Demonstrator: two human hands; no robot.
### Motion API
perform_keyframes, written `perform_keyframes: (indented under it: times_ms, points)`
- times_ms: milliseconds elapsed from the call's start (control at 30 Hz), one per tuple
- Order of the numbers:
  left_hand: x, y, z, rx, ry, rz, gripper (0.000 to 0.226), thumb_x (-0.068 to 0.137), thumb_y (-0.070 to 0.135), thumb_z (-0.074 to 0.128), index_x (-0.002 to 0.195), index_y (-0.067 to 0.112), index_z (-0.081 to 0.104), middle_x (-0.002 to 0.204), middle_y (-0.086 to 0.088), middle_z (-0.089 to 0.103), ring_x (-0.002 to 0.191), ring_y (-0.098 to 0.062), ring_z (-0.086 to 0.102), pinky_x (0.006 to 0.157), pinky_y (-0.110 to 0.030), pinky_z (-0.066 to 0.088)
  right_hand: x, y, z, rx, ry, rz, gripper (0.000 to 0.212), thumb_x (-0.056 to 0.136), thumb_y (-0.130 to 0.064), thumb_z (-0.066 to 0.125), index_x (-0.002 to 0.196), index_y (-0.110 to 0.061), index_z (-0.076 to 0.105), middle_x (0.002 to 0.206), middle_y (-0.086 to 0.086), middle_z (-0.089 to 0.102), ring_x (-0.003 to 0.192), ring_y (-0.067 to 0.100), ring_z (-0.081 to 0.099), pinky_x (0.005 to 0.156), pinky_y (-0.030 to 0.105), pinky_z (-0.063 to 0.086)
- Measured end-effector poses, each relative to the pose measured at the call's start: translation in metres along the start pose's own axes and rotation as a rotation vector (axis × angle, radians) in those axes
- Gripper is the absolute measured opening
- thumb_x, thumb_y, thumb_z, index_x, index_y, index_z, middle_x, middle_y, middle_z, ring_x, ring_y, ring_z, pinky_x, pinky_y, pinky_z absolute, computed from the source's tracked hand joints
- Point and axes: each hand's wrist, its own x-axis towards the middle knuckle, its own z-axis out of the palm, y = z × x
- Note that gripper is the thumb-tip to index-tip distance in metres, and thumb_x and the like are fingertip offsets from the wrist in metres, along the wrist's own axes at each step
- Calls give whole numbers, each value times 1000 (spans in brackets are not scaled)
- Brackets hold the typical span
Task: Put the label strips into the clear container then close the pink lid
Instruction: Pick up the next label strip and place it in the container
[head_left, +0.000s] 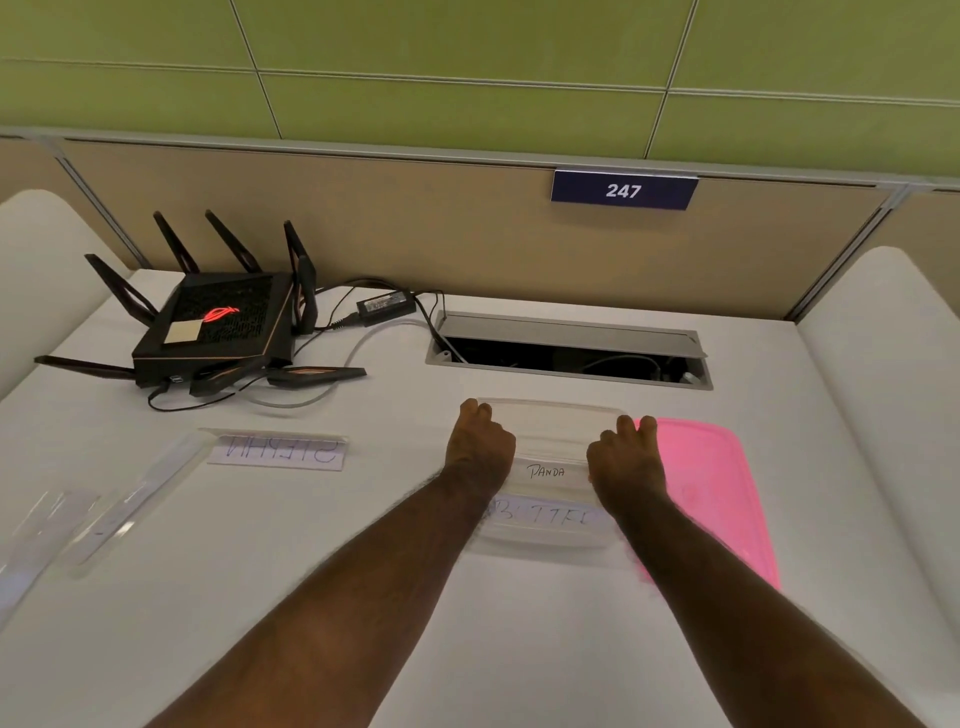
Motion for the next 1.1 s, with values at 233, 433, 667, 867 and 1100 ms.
perform_keyframes:
  times_ms: [233,433,667,867,1100]
  points:
    - [-4,-2,4,-44,128,51,16,85,12,54,93,10,68,97,-6,70,100,-28,57,99,-41,34,1,-4,1,18,-9,2,15,86,-17,56,97,-14,66,97,5,70,105,31,53,104,52,27]
    - [-16,-24,3,-285,435,-33,29,78,18,49,98,19,70,93,0,68,85,-24,55,74,-38,33,8,-6,-25,176,279,57,27,92,-36,50,108,-24,69,102,0,73,96,25,62,87,44,36]
    - [-50,-107,31,-388,573,-346,28,77,20,57,102,24,69,114,2,67,93,-23,60,78,-39,40,27,-40,-80,415,524,33,29,89,-30,54,113,-26,68,111,0,71,96,26,61,82,41,36]
    - [-91,-184,76,-357,379,-579,37,80,20,60,116,18,65,114,-5,66,100,-27,60,82,-41,42,45,-115,-117,514,507,-178,31,89,-26,53,118,-26,66,120,0,67,104,24,59,86,42,40]
    - [-118,-247,137,-363,144,-580,52,90,21,57,140,16,47,146,-8,49,132,-29,45,101,-47,41,61,-207,-119,603,180,-391,51,92,-30,50,142,-23,43,151,1,41,137,21,35,109,38,30]
